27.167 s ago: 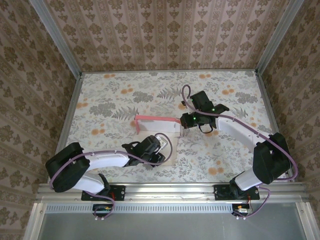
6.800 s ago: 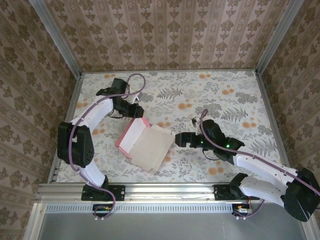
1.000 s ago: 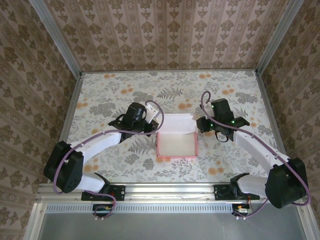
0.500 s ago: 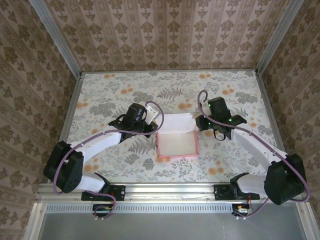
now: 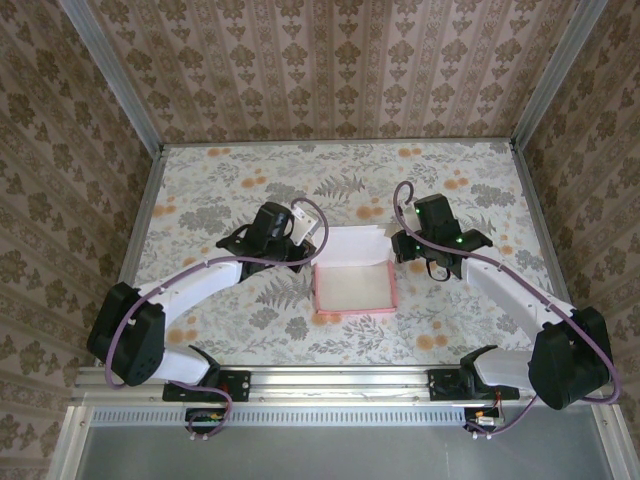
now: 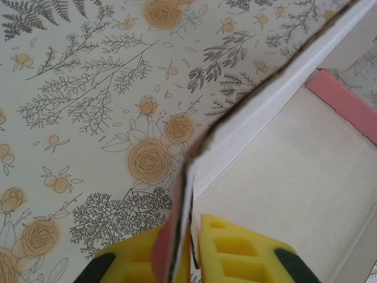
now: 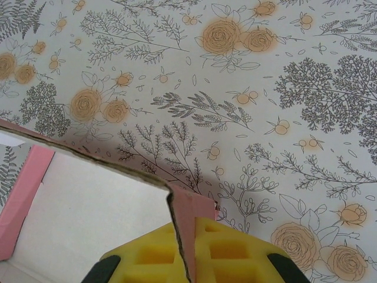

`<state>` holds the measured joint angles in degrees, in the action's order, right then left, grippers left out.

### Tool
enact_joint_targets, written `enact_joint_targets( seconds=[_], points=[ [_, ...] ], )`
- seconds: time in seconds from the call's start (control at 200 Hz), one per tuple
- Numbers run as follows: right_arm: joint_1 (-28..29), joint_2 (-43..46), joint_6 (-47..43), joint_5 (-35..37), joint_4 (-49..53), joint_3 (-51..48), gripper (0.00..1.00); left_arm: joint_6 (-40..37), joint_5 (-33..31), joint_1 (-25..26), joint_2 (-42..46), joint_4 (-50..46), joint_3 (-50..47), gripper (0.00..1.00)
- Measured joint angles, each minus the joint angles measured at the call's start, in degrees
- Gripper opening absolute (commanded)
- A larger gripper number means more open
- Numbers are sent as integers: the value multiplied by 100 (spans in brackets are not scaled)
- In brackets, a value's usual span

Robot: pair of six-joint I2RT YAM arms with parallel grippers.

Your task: Fold the paper box

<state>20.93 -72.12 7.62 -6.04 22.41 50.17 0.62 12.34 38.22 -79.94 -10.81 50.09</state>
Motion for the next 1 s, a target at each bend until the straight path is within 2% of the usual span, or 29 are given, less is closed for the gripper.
enact_joint_targets(
  seconds=[0.23,0.62,1.0],
  points=[
    [199,0,295,354,31,55,6,223,-42,2,-2,-57,109,4],
    [1045,0,1585,1727,24,42,6,1106,-748,258,-190,39,223,1],
    [1128,-133,1635,2374,-1117,-81,7,1102,-1222,129,-400,1040,251,0]
  ],
)
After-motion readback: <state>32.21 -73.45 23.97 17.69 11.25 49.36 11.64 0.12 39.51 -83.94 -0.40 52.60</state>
